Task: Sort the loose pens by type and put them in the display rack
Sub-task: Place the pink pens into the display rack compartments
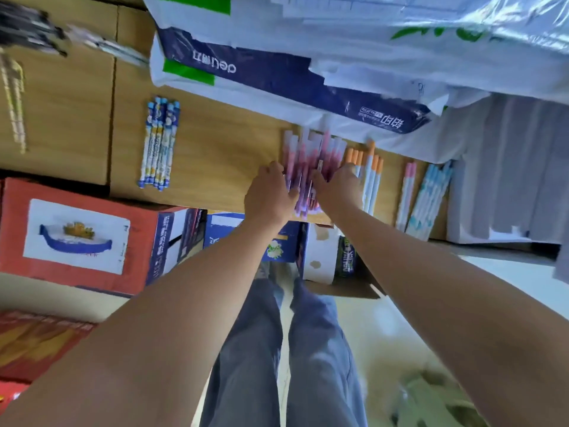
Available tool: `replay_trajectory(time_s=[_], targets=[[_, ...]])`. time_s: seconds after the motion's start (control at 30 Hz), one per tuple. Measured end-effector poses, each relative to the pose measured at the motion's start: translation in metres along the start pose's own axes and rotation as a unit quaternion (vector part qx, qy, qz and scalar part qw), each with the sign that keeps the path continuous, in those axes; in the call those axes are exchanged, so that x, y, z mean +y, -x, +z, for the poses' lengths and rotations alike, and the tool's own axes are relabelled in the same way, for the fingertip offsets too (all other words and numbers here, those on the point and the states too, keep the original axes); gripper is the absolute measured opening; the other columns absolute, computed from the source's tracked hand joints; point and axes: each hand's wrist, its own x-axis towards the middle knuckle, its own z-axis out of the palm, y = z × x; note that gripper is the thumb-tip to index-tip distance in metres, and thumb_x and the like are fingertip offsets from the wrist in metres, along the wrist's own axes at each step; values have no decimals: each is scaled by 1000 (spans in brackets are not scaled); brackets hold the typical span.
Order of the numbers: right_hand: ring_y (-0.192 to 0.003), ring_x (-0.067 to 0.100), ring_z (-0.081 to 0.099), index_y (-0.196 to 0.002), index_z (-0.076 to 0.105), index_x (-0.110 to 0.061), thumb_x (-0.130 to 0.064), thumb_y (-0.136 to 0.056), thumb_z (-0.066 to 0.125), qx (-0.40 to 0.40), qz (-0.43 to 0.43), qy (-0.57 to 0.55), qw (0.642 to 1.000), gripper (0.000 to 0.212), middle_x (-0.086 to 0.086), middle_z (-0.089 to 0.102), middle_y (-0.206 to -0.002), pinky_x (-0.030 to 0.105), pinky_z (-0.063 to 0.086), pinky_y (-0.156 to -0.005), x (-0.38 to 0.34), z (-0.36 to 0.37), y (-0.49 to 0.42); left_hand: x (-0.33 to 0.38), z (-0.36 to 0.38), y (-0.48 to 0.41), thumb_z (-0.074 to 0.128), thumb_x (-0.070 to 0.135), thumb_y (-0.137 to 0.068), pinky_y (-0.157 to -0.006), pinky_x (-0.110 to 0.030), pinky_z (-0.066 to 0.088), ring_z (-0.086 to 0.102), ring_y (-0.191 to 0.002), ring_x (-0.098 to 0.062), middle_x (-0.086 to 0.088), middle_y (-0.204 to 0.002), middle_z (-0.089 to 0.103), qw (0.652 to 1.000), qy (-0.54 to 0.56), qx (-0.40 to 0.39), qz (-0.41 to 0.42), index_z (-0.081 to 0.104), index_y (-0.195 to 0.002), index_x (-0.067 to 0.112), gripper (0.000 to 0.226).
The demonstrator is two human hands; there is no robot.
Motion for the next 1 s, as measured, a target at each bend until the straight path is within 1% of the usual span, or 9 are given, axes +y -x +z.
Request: replay_trajectory(time_s=[0.1,0.2,0.33,0.47,0.53,0.67,0.8,0.9,1.0], targets=[[-78,24,52,-122,41,-1,-47,-92,55,18,10,5,1000,56,1,49,-81,33,38,-62,0,5,-6,0,8,-7,61,33,-91,-74,-35,43,56,-104,-30,-12,-125,46,999,-6,29,-11,42,-125,5,48],[-76,22,49,-114,48,-3,-51,-90,56,20,3,16,1000,55,3,51,-83,32,37,-61,0,6,-7,-2,13,-9,67,32,-87,-74,-36,45,56,-102,-30,-12,-122,47,998,-5,57,-14,42,-121,4,50],[-74,21,47,-103,49,-7,-48,-90,58,13,-10,18,1000,44,2,51,-85,30,28,-49,-3,9,-7,-8,12,-13,68,30,-86,-75,-39,47,56,-99,-31,-13,-120,47,998,-10,67,-4,43,-117,3,49],[-82,23,48,-106,52,-4,-41,-91,59,20,-31,19,999,41,10,55,-100,31,33,-63,-7,12,-5,-16,9,-16,67,24,-85,-74,-39,45,56,-97,-33,-15,-117,48,996,-17,88,-11,44,-115,1,44],[-88,26,53,-108,50,-3,-33,-91,59,16,-43,20,999,36,12,55,-104,31,34,-65,-7,12,-4,-19,7,-17,65,22,-85,-73,-39,46,56,-98,-33,-16,-116,50,994,-39,96,-20,44,-116,0,44],[-82,24,51,-108,48,-3,-28,-89,62,10,-60,25,998,35,8,52,-94,30,35,-61,-9,11,-4,-20,6,-20,59,21,-89,-74,-38,48,58,-100,-32,-18,-118,51,991,-92,88,-35,42,-123,-3,45],[-70,20,47,-97,49,-6,-25,-88,61,11,-70,18,997,24,1,48,-77,24,26,-46,-11,13,-5,-20,7,-23,51,25,-95,-67,-34,46,59,-99,-31,-19,-117,51,985,-146,84,-29,41,-123,-5,43],[-63,14,40,-88,44,-10,-24,-91,57,3,-76,20,997,19,-5,39,-68,23,25,-46,-11,14,-4,-23,8,-25,45,23,-97,-64,-33,44,60,-97,-31,-19,-116,53,984,-152,88,-26,43,-122,-5,37],[-60,11,37,-85,43,-11,-22,-92,55,4,-74,12,997,18,-6,38,-66,22,25,-47,-9,15,-4,-24,8,-27,43,24,-98,-64,-34,45,61,-95,-31,-19,-114,54,985,-144,91,-23,43,-122,-4,37]])
